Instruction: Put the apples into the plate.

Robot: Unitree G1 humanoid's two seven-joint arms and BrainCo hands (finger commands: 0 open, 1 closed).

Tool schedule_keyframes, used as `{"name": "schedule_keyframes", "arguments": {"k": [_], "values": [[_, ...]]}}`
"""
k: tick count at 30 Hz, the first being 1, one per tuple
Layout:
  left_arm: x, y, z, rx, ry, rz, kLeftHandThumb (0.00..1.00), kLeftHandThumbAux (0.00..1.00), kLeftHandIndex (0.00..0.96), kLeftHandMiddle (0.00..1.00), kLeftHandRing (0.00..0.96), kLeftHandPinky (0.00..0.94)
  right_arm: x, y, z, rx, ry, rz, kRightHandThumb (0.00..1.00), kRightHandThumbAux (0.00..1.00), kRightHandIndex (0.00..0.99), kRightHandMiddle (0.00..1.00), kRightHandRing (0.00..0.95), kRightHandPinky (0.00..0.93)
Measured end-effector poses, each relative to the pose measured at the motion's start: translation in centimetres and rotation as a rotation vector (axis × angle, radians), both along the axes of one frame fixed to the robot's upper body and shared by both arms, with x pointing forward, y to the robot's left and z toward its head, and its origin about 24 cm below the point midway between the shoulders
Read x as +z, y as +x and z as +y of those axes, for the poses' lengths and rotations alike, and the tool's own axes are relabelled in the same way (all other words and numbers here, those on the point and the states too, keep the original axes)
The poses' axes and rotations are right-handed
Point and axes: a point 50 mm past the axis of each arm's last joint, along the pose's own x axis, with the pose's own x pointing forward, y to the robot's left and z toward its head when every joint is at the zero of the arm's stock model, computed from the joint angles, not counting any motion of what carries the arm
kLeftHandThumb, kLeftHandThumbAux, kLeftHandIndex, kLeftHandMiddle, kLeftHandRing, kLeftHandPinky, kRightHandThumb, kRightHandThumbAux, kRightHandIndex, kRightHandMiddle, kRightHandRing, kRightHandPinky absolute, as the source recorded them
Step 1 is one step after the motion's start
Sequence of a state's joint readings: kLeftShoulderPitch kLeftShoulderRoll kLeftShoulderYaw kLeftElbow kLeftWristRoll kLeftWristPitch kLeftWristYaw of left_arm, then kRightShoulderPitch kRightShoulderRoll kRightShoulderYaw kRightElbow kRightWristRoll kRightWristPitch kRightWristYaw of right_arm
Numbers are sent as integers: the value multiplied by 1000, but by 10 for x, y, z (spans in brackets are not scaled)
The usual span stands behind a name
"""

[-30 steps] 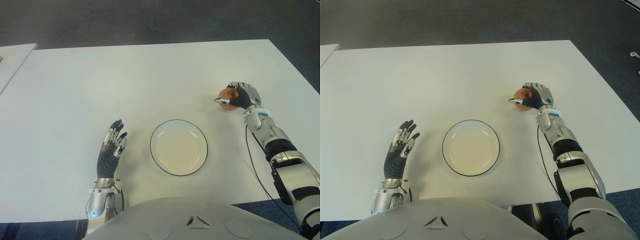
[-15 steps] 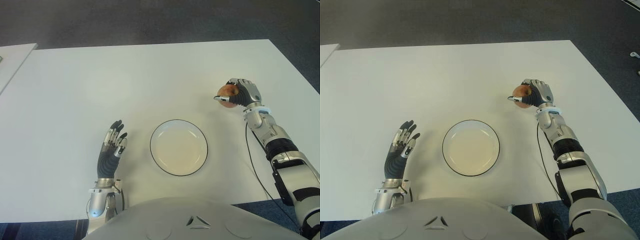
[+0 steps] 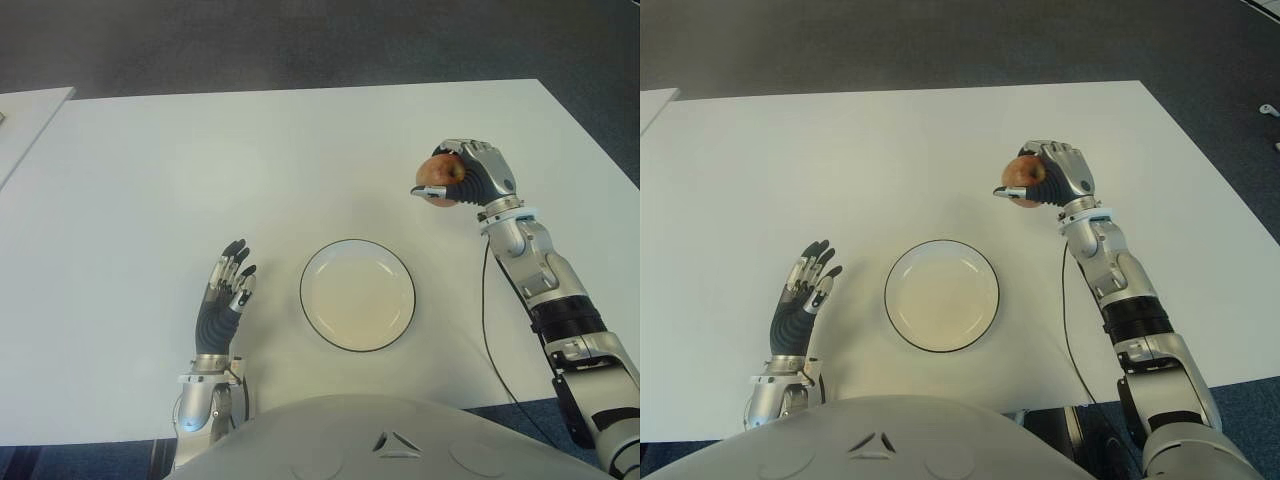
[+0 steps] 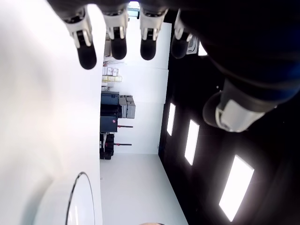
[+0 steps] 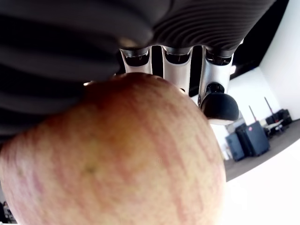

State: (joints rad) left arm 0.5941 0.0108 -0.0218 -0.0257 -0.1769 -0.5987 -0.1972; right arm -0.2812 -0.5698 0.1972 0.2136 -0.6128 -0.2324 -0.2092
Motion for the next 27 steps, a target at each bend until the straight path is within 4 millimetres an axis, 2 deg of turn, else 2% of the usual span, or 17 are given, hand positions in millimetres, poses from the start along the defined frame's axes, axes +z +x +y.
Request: {"name": "schedule_keyframes", "arguments": {"k": [7,15,27], "values": [[0,2,-1,-5,-2,-7,77,552,79,47,84,178,-10,-16,28,83,-19,19,1000,624,882,897,882,870],[-1,2,-2,-5,-10,9,82,538,83,49,86,176,0,-32,63,213,-20,-26,1000,626,880,893,884,870],[-1,1,-4,-7,-9,14,97,553,82,45,80,163,-3,-47,92,360,-69,-65,998,612,870,876,875,867]]}}
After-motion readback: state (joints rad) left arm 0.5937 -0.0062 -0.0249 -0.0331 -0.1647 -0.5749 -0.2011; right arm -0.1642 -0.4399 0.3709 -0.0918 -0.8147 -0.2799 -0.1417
